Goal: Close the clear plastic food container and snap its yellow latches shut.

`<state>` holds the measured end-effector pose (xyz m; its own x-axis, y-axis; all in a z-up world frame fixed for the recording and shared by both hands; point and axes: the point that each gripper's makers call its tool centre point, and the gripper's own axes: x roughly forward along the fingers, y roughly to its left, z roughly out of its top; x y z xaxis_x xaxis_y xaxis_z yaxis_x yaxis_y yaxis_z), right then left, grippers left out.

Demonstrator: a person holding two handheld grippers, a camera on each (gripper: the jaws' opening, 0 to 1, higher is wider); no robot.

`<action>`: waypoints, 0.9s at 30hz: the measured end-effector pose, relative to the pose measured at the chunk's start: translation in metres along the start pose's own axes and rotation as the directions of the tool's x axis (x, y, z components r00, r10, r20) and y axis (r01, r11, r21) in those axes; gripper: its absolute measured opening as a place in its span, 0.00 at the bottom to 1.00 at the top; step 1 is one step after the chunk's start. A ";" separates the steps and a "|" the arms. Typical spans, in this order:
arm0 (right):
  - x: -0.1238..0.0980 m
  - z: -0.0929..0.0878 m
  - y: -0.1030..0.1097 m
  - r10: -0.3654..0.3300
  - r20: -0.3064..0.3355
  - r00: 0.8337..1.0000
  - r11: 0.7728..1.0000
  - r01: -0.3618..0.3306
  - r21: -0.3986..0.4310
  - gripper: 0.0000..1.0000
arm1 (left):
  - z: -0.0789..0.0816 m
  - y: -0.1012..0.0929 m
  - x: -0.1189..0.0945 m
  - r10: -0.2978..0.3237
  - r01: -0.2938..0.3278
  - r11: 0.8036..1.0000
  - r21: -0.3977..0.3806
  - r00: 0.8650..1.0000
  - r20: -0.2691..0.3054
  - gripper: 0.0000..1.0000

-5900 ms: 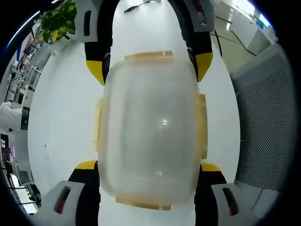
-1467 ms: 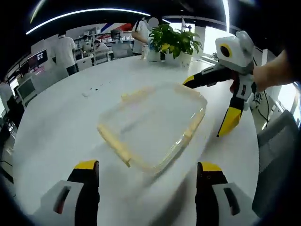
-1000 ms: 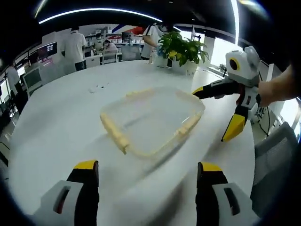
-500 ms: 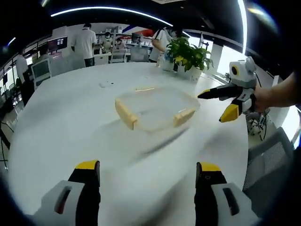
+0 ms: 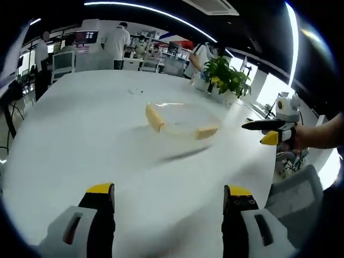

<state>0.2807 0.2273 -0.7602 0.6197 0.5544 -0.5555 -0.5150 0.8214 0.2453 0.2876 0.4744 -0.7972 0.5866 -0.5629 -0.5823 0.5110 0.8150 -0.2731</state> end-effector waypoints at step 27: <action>-0.067 -0.031 0.032 -0.073 0.095 0.993 0.993 0.063 0.098 0.88 | -0.036 -0.028 -0.078 0.081 -0.065 0.976 -0.208 0.994 0.071 0.73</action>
<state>0.2044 0.2117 -0.7397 0.7088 0.5036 -0.4939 -0.4143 0.8639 0.2864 0.2052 0.5002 -0.7715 0.6695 -0.5034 -0.5463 0.3302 0.8604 -0.3881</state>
